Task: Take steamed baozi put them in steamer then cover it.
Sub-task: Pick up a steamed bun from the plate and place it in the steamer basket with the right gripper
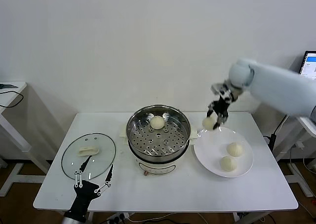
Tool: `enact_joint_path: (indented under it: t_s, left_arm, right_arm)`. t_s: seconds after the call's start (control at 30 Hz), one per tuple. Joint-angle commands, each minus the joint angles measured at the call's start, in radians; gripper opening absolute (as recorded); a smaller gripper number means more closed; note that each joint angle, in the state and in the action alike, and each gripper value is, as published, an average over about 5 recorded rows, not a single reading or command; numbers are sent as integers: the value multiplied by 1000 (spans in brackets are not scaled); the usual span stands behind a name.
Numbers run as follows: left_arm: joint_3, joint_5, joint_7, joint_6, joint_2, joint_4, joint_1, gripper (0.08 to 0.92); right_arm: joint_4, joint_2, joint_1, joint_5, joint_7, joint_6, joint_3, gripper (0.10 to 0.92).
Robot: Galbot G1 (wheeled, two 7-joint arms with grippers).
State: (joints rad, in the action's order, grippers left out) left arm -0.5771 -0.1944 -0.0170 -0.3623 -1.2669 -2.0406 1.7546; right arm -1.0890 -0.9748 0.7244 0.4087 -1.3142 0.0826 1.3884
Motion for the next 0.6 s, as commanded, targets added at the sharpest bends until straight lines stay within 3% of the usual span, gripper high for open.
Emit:
enact_joint_path:
  t_s: [0.03,0.23,0.6]
  left_arm:
    - [7,-1,-1,0,0,-3,-6,823]
    - [4,0,-3,-6,-1,-1,-10,823]
    - [1,3,-7,-13,-4,17,-23,823]
  right_arm:
    - [-86,-195,208,197,-23,82,91,628]
    - [-67,-350,124,284,108,157,124,626]
    - [1,-492,-1,295,226,205,168,623]
